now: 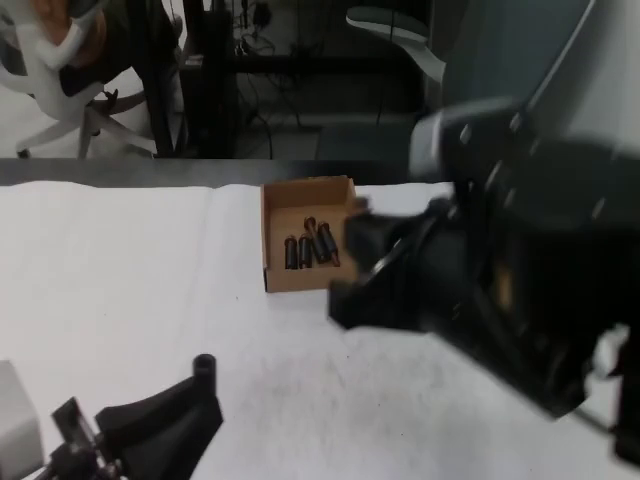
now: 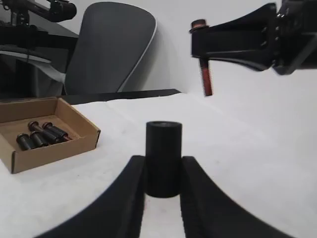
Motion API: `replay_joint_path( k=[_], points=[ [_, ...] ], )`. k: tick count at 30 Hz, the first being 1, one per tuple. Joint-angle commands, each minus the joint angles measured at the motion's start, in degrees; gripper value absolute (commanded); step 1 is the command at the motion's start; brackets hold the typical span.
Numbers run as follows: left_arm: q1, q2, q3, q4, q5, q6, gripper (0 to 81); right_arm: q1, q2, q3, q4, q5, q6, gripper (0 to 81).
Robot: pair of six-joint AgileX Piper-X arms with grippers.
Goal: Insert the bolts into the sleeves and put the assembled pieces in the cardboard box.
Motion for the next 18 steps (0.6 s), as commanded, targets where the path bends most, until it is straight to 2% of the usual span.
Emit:
replay_joint_path(
  k=[1,6,8,11,18],
  points=[
    [-2.2,4.9,-0.7,-5.9,1.2,0.4,1.8,1.4,2.7,1.4,-11.3,-1.1,0.7,0.6],
    [-6.3,15.1,-0.7,-13.6,0.8,3.4,1.8,2.5,8.1,1.3,-20.8,-4.0,0.7,0.6],
    [-7.4,20.3,-0.7,-17.1,-2.4,4.5,1.8,2.6,8.5,1.1,-22.1,-4.0,0.7,0.6],
    [-7.5,26.6,-0.7,-23.8,-5.3,4.5,1.8,3.0,7.9,1.2,-22.1,-4.4,0.7,0.6],
    [-7.3,42.9,-0.7,-41.9,-5.3,4.5,1.8,3.8,7.9,1.2,-22.2,-4.3,0.7,0.6]
  ],
)
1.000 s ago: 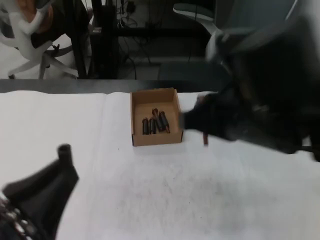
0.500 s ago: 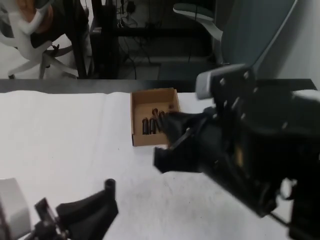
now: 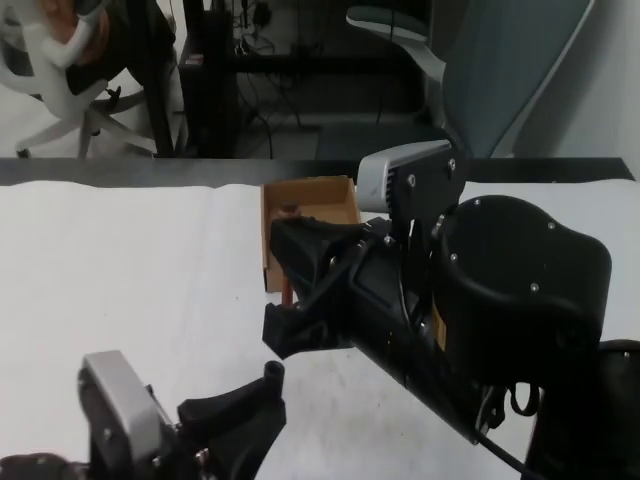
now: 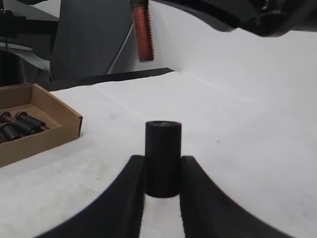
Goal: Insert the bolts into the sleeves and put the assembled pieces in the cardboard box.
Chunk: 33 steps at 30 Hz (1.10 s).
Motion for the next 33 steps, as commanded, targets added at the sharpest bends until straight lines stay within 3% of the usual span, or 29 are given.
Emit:
replay_joint_path(
  k=[1,11,33],
  points=[
    [-0.2,5.6,-0.7,-7.7,-0.2,0.4,1.8,0.3,-0.7,-0.3,-1.4,-0.4,0.3,0.6],
    [-0.2,8.4,-0.7,-10.6,-5.4,0.4,1.8,0.4,-0.7,-0.3,1.8,-0.4,0.4,0.6],
    [-0.2,8.4,-0.7,-14.7,-5.4,-2.6,1.8,1.1,1.4,-0.1,-0.1,-0.8,1.3,0.6]
  ],
)
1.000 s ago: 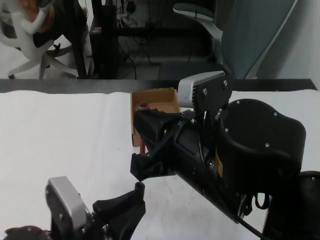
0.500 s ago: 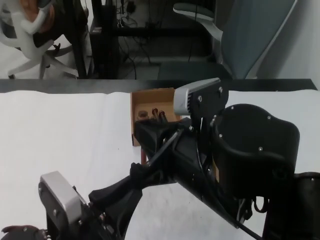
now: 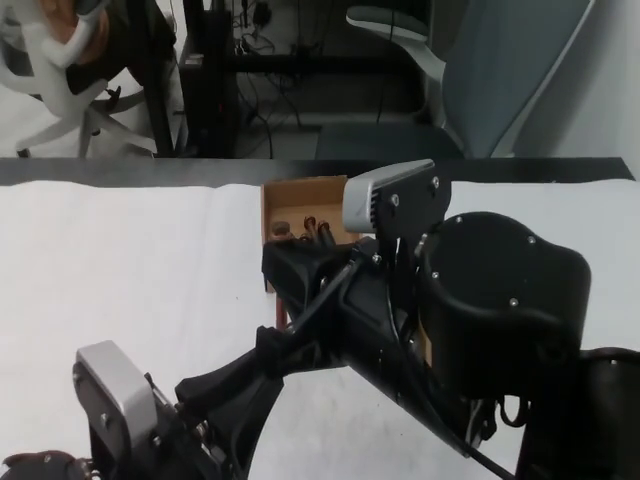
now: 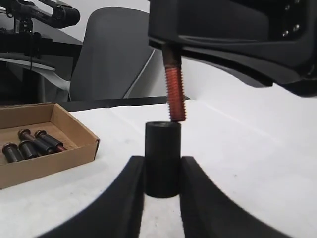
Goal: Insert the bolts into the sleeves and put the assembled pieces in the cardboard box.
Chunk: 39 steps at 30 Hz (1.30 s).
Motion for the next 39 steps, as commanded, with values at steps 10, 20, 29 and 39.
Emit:
replay_joint_path(
  k=[10,20,29,39],
  points=[
    [-0.2,0.0,-0.7,-1.5,0.3,-0.1,1.8,0.1,0.2,-0.1,-3.2,-0.4,0.3,0.6],
    [-0.2,0.0,-0.7,-1.1,1.1,-0.7,1.8,0.1,0.2,-0.6,-5.2,-2.8,-0.7,0.6],
    [-0.2,0.0,-0.7,-2.0,1.1,-0.7,1.8,0.1,0.9,-0.4,-2.6,-2.8,-0.7,0.6],
    [-0.2,0.0,-0.7,-4.5,1.0,-0.7,1.8,0.1,3.7,-0.4,-4.4,-4.6,-0.7,0.6]
  ],
)
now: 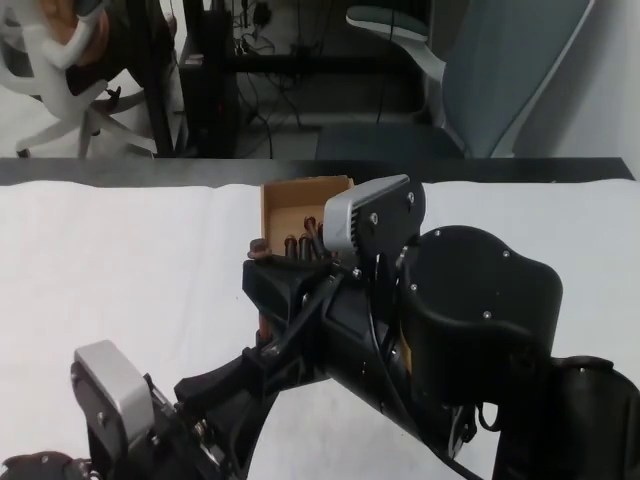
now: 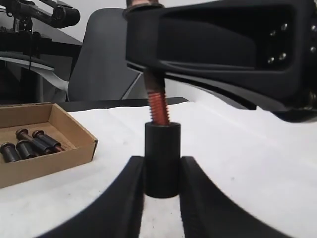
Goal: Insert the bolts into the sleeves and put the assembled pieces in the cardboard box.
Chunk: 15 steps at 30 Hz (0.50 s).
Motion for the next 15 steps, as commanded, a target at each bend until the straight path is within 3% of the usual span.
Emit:
replay_joint_path(
  k=[1,12,15],
  points=[
    [-0.2,0.0,-0.7,-4.5,0.1,0.2,1.8,0.1,0.3,-0.4,-0.4,-0.5,-1.0,0.6],
    [-0.2,0.0,-0.7,-9.6,-3.1,1.1,1.8,1.3,0.3,-0.3,-0.3,-5.1,-1.8,0.1],
    [-0.2,0.0,-0.7,-10.1,-3.1,1.6,1.8,1.3,0.3,-0.3,0.1,-4.5,-1.8,8.4]
  ],
)
